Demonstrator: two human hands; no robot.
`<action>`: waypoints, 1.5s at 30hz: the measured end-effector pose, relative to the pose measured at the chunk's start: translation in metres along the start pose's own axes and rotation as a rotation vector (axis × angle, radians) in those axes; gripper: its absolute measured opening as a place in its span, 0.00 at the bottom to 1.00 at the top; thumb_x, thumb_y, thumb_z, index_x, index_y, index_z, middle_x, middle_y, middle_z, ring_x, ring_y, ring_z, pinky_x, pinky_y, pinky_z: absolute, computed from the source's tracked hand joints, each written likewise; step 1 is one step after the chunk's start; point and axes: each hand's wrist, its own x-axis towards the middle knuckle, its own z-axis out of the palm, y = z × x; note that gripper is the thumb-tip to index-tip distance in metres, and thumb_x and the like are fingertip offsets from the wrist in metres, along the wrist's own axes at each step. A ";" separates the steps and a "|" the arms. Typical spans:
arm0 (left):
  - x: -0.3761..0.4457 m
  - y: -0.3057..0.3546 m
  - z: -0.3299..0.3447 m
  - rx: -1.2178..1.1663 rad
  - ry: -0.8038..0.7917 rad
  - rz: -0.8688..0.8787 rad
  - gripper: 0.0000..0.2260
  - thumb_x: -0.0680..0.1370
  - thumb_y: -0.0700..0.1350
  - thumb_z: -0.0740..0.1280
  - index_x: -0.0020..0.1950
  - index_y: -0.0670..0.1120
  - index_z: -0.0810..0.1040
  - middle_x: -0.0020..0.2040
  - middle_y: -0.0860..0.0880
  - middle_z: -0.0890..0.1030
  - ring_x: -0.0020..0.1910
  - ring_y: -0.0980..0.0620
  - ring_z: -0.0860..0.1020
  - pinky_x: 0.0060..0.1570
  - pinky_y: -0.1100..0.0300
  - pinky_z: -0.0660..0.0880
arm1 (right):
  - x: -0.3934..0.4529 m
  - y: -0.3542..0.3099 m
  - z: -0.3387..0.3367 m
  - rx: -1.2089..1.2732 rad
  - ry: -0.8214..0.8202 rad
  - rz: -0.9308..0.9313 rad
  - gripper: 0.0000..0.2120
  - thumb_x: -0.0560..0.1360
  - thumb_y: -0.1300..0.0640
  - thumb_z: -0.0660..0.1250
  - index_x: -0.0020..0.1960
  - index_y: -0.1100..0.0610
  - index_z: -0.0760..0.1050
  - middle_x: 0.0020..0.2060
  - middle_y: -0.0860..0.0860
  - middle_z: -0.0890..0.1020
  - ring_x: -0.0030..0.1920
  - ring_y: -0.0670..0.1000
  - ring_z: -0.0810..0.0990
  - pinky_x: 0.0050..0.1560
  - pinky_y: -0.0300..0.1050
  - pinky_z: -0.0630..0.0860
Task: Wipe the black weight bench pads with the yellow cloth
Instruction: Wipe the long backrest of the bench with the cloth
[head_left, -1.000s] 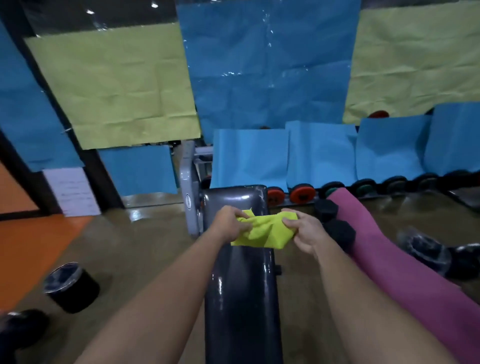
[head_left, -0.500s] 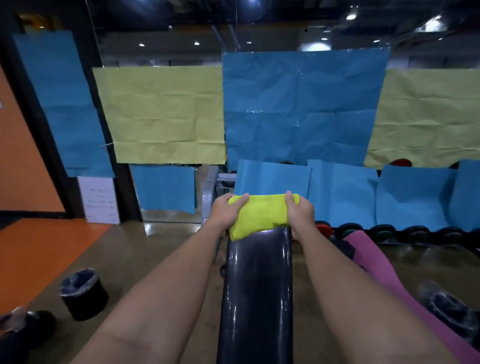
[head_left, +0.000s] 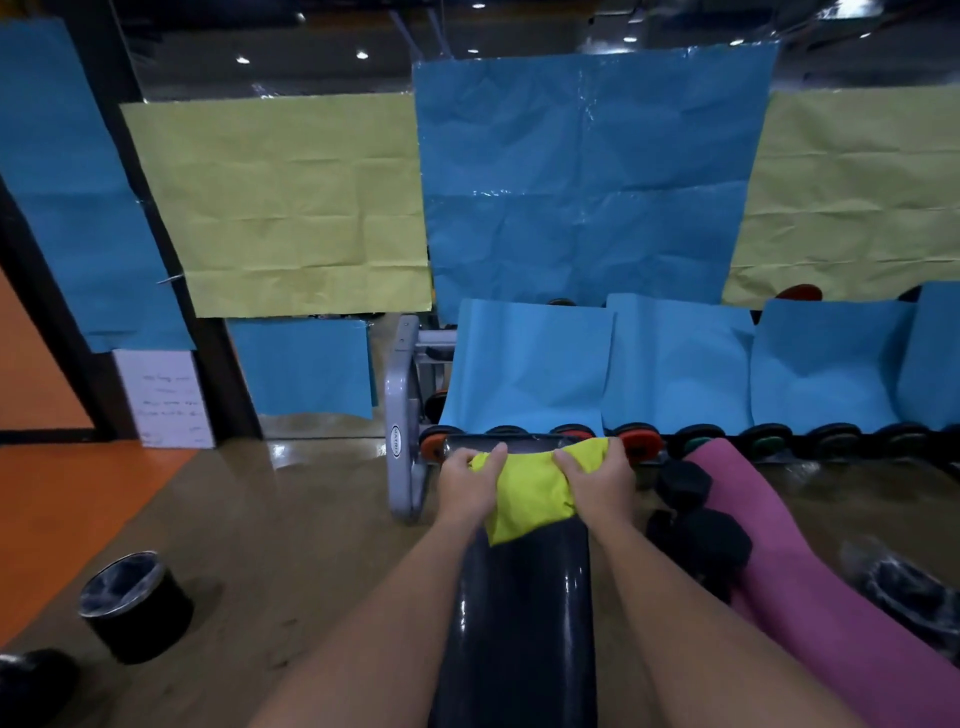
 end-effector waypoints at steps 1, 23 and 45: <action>0.011 -0.005 0.011 0.032 -0.007 0.024 0.13 0.80 0.55 0.73 0.45 0.46 0.78 0.43 0.50 0.79 0.47 0.49 0.77 0.44 0.57 0.68 | 0.013 0.011 0.005 -0.034 0.024 -0.023 0.20 0.73 0.49 0.78 0.49 0.56 0.68 0.42 0.51 0.76 0.45 0.56 0.77 0.42 0.47 0.69; 0.117 -0.097 0.083 0.442 -0.020 0.141 0.19 0.84 0.59 0.62 0.40 0.47 0.72 0.38 0.49 0.78 0.44 0.42 0.77 0.41 0.53 0.67 | 0.082 0.107 0.145 -0.607 0.306 -0.262 0.27 0.79 0.45 0.61 0.71 0.62 0.74 0.75 0.65 0.69 0.75 0.67 0.66 0.75 0.71 0.60; 0.207 -0.162 0.025 -0.234 -0.142 -0.287 0.50 0.60 0.86 0.63 0.71 0.55 0.80 0.66 0.50 0.84 0.68 0.45 0.79 0.75 0.45 0.70 | 0.089 0.148 0.114 -0.864 0.087 -0.804 0.42 0.78 0.32 0.58 0.80 0.61 0.63 0.82 0.61 0.58 0.83 0.62 0.52 0.81 0.66 0.50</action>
